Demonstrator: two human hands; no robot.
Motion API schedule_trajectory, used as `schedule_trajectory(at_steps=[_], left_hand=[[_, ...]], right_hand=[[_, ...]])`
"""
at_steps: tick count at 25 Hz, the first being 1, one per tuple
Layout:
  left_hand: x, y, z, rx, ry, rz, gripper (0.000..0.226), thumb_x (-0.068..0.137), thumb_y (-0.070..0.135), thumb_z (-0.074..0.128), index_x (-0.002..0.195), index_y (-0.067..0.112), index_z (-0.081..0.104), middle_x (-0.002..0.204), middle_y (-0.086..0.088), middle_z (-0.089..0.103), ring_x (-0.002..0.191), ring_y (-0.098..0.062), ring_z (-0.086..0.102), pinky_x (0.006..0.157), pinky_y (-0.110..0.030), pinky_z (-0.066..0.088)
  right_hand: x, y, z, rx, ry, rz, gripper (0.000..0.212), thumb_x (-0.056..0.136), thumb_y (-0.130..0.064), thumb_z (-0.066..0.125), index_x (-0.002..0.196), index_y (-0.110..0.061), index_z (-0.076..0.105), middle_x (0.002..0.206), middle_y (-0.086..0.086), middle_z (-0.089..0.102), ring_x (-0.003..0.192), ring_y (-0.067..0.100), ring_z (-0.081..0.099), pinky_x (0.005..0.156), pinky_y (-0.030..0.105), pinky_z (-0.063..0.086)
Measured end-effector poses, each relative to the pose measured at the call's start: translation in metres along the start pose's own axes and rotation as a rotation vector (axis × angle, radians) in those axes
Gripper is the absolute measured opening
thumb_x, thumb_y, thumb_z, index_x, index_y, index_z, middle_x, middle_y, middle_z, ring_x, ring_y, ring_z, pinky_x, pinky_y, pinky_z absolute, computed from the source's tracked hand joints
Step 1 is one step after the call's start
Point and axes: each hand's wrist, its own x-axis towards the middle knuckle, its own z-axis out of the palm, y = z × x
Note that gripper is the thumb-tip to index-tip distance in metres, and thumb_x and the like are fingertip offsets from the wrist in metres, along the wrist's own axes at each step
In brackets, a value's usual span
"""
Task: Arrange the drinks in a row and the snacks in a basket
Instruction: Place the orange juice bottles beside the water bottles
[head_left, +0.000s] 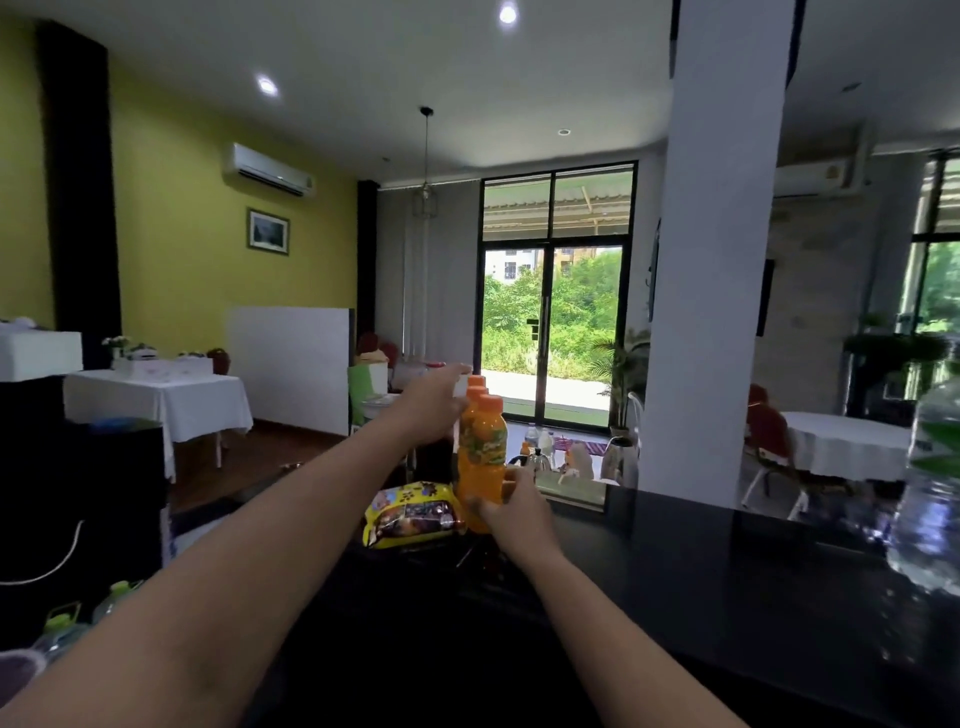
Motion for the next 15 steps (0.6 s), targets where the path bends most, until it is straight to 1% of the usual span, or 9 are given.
schedule_trajectory(at_steps=[1, 3, 4, 6, 8, 9, 11, 13, 15], left_hand=[[0.003, -0.001, 0.002, 0.007, -0.005, 0.01, 0.046, 0.095, 0.018, 0.054, 0.139, 0.021, 0.041, 0.128, -0.013, 0.057, 0.097, -0.021, 0.061, 0.079, -0.037, 0.054], [0.007, -0.001, 0.006, -0.001, -0.023, 0.026, 0.045, 0.095, 0.016, 0.053, 0.138, 0.02, 0.042, 0.131, -0.01, 0.055, 0.105, -0.021, 0.057, 0.082, -0.036, 0.053], [0.007, -0.001, 0.01, -0.006, -0.042, 0.029, 0.043, 0.095, 0.014, 0.052, 0.136, 0.019, 0.043, 0.129, -0.01, 0.057, 0.103, -0.021, 0.058, 0.079, -0.034, 0.054], [0.008, -0.003, 0.017, -0.004, -0.067, 0.039, 0.039, 0.095, 0.014, 0.049, 0.134, 0.018, 0.045, 0.122, -0.01, 0.06, 0.096, -0.019, 0.059, 0.074, -0.031, 0.053], [0.008, -0.006, 0.02, -0.009, -0.065, 0.042, 0.036, 0.096, 0.018, 0.048, 0.132, 0.018, 0.044, 0.119, -0.01, 0.062, 0.094, -0.018, 0.058, 0.078, -0.035, 0.053], [0.007, -0.007, 0.02, -0.027, -0.06, 0.041, 0.036, 0.096, 0.02, 0.049, 0.131, 0.019, 0.043, 0.121, -0.01, 0.062, 0.093, -0.017, 0.057, 0.078, -0.035, 0.052], [0.004, -0.009, 0.02, -0.08, -0.051, 0.033, 0.035, 0.095, 0.022, 0.053, 0.129, 0.021, 0.043, 0.123, -0.008, 0.061, 0.092, -0.016, 0.055, 0.074, -0.031, 0.049], [0.0, -0.01, 0.017, -0.121, -0.032, 0.024, 0.033, 0.095, 0.025, 0.055, 0.125, 0.022, 0.043, 0.122, -0.009, 0.062, 0.091, -0.017, 0.057, 0.074, -0.032, 0.05], [-0.004, -0.011, 0.017, -0.133, -0.005, 0.034, 0.029, 0.094, 0.026, 0.056, 0.12, 0.023, 0.044, 0.119, -0.01, 0.064, 0.09, -0.019, 0.058, 0.072, -0.031, 0.049]], right_hand=[[0.003, 0.003, 0.0, -0.004, 0.007, 0.004, 0.033, 0.083, -0.036, 0.072, 0.106, -0.028, 0.05, 0.106, -0.007, 0.063, 0.089, 0.01, 0.059, 0.078, 0.031, 0.051], [0.005, 0.006, -0.001, -0.03, 0.029, -0.006, 0.032, 0.083, -0.035, 0.072, 0.108, -0.023, 0.056, 0.105, -0.005, 0.065, 0.088, 0.011, 0.06, 0.074, 0.03, 0.051], [0.005, 0.005, -0.001, -0.045, 0.032, -0.014, 0.032, 0.083, -0.034, 0.071, 0.109, -0.022, 0.056, 0.104, -0.005, 0.065, 0.088, 0.011, 0.06, 0.072, 0.028, 0.049], [0.004, 0.004, 0.001, -0.064, 0.013, -0.029, 0.033, 0.084, -0.035, 0.07, 0.11, -0.023, 0.054, 0.1, -0.009, 0.062, 0.089, 0.013, 0.061, 0.075, 0.03, 0.051], [0.003, 0.004, 0.003, -0.086, -0.001, -0.023, 0.031, 0.084, -0.036, 0.07, 0.108, -0.027, 0.052, 0.097, -0.011, 0.06, 0.091, 0.014, 0.061, 0.08, 0.034, 0.054], [0.004, 0.004, 0.002, -0.1, 0.007, -0.025, 0.029, 0.084, -0.035, 0.07, 0.105, -0.028, 0.052, 0.096, -0.01, 0.059, 0.09, 0.014, 0.061, 0.081, 0.035, 0.054], [0.003, 0.004, 0.0, -0.116, 0.054, -0.038, 0.024, 0.084, -0.032, 0.069, 0.1, -0.027, 0.051, 0.092, -0.009, 0.059, 0.083, 0.013, 0.06, 0.076, 0.034, 0.054], [-0.004, 0.001, -0.003, -0.089, 0.117, -0.025, 0.022, 0.084, -0.032, 0.069, 0.097, -0.026, 0.053, 0.09, -0.008, 0.06, 0.079, 0.011, 0.06, 0.072, 0.033, 0.054], [-0.014, -0.001, -0.009, -0.039, 0.164, 0.003, 0.018, 0.084, -0.032, 0.069, 0.095, -0.024, 0.057, 0.091, -0.005, 0.065, 0.08, 0.013, 0.063, 0.076, 0.037, 0.056]])
